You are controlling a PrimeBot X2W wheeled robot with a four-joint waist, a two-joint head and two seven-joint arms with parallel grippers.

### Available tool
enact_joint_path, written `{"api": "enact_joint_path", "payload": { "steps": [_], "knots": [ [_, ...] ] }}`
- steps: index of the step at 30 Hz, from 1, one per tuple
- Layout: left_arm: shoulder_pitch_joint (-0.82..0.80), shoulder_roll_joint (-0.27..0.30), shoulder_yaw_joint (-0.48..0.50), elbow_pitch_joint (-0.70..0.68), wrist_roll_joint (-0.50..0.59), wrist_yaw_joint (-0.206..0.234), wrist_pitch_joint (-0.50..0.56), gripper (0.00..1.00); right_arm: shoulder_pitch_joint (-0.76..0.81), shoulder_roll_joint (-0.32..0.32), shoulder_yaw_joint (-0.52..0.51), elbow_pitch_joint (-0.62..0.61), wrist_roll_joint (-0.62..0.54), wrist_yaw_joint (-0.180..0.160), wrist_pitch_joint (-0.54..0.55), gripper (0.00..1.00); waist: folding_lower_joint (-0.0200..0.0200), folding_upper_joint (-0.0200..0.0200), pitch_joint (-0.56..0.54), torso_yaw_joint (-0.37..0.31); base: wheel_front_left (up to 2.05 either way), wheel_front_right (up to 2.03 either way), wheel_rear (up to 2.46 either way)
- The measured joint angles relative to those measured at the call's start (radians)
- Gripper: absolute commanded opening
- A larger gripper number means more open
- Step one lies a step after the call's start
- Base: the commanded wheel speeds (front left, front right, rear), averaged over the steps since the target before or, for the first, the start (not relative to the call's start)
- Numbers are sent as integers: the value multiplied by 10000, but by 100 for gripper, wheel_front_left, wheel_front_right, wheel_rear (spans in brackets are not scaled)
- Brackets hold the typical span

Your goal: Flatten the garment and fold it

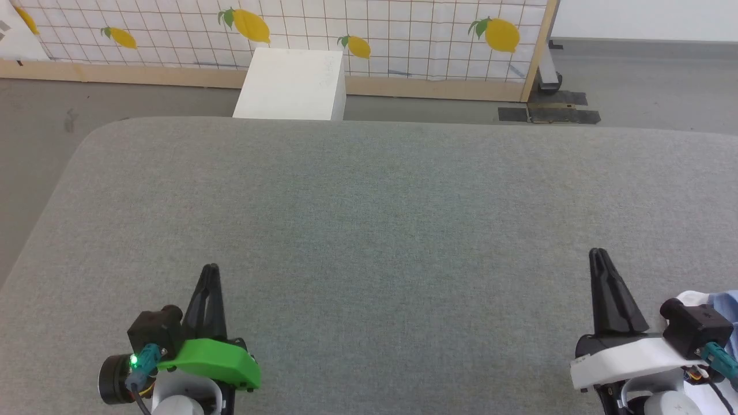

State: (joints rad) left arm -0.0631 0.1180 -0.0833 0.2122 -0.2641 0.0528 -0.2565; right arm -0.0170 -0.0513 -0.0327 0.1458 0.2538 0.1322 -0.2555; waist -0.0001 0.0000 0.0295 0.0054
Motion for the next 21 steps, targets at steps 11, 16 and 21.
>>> {"api": "enact_joint_path", "payload": {
  "steps": [11,16,21],
  "knots": [
    [0,0,35,-65,12,-2,121,0,0,0,4,-19,-79,0,104,0,0,0,-19,-4,0,0,0],
    [2,-6,61,-171,105,-4,221,0,0,0,12,-65,-163,-2,199,0,0,0,-31,-6,0,0,0],
    [6,-21,81,-263,290,-36,353,0,0,0,21,-134,-255,-2,313,0,0,0,-42,-8,0,0,0]
  ]
}}
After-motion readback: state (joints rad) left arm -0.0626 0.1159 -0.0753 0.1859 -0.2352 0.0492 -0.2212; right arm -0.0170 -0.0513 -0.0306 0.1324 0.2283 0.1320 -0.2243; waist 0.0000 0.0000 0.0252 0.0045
